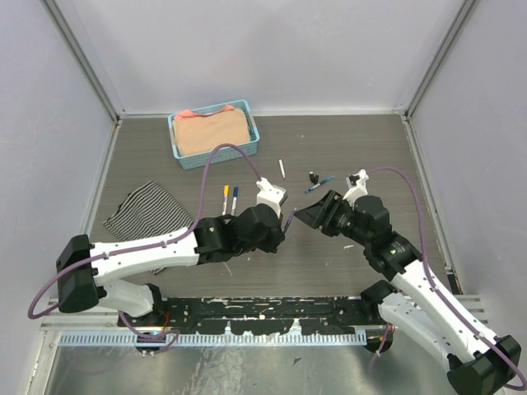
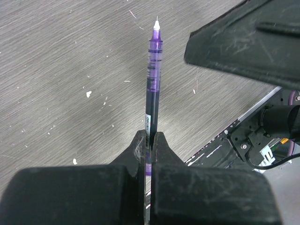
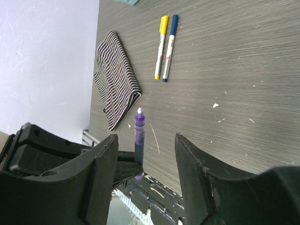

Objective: Insert the pens into the pen caps
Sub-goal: Pick up the pen from the center of the board.

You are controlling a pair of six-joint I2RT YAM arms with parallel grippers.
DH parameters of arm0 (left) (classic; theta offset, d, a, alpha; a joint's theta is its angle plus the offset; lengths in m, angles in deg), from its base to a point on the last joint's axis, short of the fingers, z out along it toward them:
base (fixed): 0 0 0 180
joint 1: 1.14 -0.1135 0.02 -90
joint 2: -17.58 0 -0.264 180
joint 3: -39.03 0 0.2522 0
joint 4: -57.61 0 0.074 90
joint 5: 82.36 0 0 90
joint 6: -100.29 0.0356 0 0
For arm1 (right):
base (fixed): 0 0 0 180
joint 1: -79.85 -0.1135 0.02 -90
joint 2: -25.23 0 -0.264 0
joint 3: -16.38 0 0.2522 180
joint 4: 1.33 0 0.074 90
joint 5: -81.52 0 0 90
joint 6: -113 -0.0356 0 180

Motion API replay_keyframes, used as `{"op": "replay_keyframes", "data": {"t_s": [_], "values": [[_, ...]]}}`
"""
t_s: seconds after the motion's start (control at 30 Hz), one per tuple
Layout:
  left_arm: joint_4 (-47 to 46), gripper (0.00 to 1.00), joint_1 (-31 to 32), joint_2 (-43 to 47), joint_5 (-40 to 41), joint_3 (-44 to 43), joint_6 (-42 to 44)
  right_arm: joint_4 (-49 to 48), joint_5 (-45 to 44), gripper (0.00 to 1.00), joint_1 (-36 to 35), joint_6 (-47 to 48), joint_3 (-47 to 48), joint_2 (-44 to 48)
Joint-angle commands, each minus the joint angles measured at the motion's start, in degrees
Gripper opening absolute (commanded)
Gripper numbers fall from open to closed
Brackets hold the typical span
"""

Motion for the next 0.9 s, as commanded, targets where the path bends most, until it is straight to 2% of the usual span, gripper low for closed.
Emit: {"op": "replay_keyframes", "data": {"t_s": [0.0,0.2,0.43,0.53,0.63,0.73,0.87], "values": [[-2.49,0.00,0.14,0.89,-0.53,-0.29,0.98,-5.00,0.69,0.57,-2.24,-0.06,0.25,-0.79],[-3.36,0.00,0.15,0.68,-1.10,-0.17,1.34,-7.54,0.40,0.56,-4.91,-0.41,0.08,-4.40],[-4.05,0.00,0.21,0.82,-1.69,0.36,1.30,-8.92,-1.40,0.49,-7.08,-1.28,0.40,-6.87],[-4.10,0.00,0.16,0.80,-1.63,0.63,1.34,-9.76,-1.30,0.42,-7.71,-1.76,0.37,-7.66],[-4.02,0.00,0.20,0.64,-1.40,0.82,1.34,-9.86,-1.70,0.30,-8.49,-1.75,0.77,-8.05],[-3.84,0.09,0.15,0.61,-1.18,0.85,1.18,-9.58,-2.57,0.17,-9.01,-1.84,0.86,-7.82],[-3.75,0.33,0.18,1.17,-0.48,1.24,1.01,-9.29,-2.49,0.03,-9.23,-2.10,1.17,-7.51]]}}
